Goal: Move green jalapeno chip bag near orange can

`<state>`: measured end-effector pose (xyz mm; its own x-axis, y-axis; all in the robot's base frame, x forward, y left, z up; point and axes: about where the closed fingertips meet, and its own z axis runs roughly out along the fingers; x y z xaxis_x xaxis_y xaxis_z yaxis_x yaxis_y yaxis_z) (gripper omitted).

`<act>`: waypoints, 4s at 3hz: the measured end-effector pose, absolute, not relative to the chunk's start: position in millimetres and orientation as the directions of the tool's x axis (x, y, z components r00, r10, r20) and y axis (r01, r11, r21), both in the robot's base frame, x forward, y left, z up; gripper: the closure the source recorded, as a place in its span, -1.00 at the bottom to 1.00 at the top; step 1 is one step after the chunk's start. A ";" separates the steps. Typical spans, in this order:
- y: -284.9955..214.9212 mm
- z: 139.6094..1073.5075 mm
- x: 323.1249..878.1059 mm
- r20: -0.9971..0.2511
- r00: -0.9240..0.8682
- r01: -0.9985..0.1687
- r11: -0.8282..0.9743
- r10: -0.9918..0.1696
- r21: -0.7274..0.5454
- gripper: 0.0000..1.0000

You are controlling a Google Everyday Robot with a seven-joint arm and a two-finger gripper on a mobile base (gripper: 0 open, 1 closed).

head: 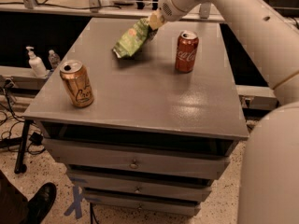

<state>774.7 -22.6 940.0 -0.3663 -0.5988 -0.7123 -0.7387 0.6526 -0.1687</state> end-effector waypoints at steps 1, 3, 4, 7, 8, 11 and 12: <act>7.4 948.9 719.3 -0.726 -0.301 -0.805 0.573 -0.618 -0.154 1.00; 54.7 937.5 637.2 -0.716 -0.209 -0.871 0.460 -0.666 -0.174 1.00; 62.3 930.4 623.8 -0.701 -0.177 -0.883 0.426 -0.691 -0.197 1.00; 65.9 927.4 618.9 -0.657 -0.094 -0.889 0.360 -0.748 -0.284 -0.27; 65.1 927.9 620.2 -0.647 -0.084 -0.887 0.353 -0.758 -0.299 -0.74; -11.9 963.7 635.5 -0.682 -0.101 -0.821 0.448 -0.725 -0.354 -1.00; -88.6 998.9 640.4 -0.723 -0.098 -0.740 0.535 -0.684 -0.407 -1.00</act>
Offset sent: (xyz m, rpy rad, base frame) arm -0.1763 0.0946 -0.0014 0.0169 0.0046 0.2891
